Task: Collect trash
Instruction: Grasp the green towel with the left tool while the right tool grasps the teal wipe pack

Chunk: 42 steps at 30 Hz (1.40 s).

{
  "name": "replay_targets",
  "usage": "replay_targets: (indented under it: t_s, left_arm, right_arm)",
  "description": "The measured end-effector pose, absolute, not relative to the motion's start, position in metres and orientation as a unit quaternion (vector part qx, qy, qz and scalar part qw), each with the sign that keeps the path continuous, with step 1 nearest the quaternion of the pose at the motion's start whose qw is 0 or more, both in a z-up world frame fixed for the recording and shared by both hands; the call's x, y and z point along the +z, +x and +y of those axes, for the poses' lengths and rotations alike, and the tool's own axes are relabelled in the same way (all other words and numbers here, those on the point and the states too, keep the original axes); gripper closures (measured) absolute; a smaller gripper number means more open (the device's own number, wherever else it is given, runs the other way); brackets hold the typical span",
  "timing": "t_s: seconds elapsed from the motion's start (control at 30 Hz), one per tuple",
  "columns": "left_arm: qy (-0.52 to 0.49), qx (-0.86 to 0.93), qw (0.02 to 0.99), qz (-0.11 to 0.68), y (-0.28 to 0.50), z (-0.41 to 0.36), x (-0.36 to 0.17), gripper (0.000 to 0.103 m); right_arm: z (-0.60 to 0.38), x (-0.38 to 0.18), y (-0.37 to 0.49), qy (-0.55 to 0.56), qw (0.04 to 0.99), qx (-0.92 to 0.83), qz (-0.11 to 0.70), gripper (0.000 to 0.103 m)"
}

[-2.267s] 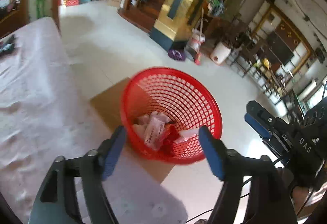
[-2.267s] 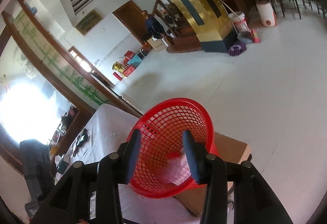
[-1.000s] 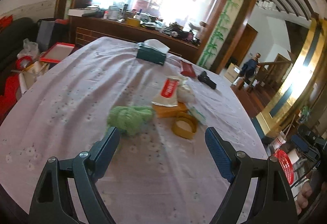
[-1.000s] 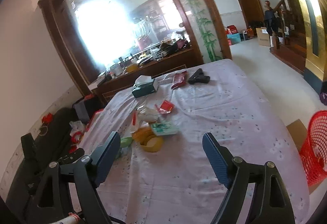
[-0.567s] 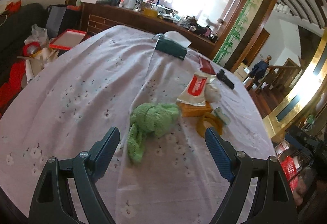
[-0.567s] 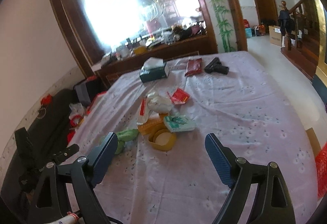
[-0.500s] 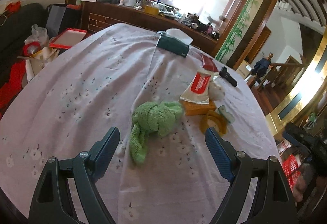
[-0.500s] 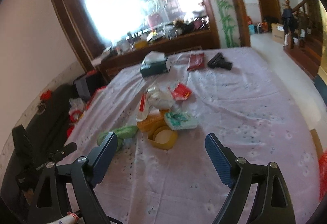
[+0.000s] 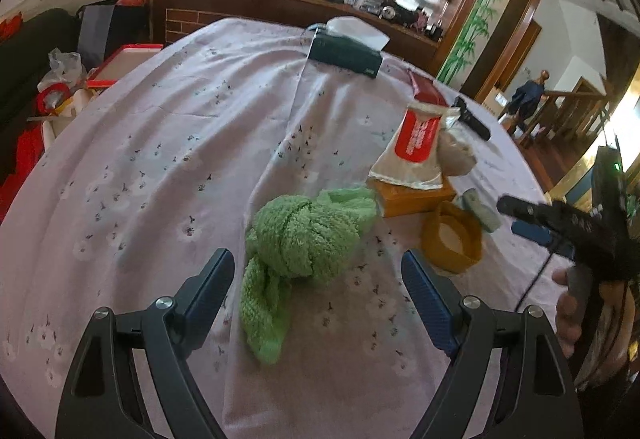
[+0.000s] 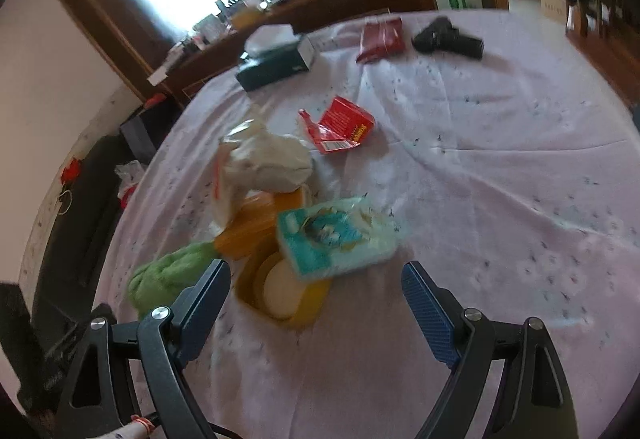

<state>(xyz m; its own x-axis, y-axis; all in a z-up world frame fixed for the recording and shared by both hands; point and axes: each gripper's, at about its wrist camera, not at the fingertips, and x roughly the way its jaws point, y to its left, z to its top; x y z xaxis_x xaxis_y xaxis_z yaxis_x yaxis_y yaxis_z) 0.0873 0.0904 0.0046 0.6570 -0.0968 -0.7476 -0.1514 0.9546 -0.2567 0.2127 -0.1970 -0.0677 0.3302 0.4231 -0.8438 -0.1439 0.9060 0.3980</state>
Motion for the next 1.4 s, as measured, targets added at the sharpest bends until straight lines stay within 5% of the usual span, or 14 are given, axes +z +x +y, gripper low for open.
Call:
replay_targets:
  t_s: [0.3,0.43,0.7,1.4]
  left_arm:
    - [-0.144,0.017,0.883,0.446,0.116,0.09,-0.022,0.02]
    - [-0.146,0.029,0.885,0.442,0.115,0.094,-0.025,0.043]
    - [-0.164,0.021,0.885,0.434,0.103,0.098,-0.02,0.056]
    - [-0.157,-0.083,0.905,0.386,0.019,0.008,0.037,0.058]
  right_arm:
    - [-0.189,-0.106,0.244,0.131,0.774,0.191,0.589,0.013]
    - [-0.188,-0.105,0.236,0.122,0.785,0.185,0.578,0.02]
    - [-0.202,-0.065,0.207,0.137,0.816,0.177,0.533,0.021]
    - [-0.269,0.032,0.041,0.178,0.87,0.158,0.431,0.021]
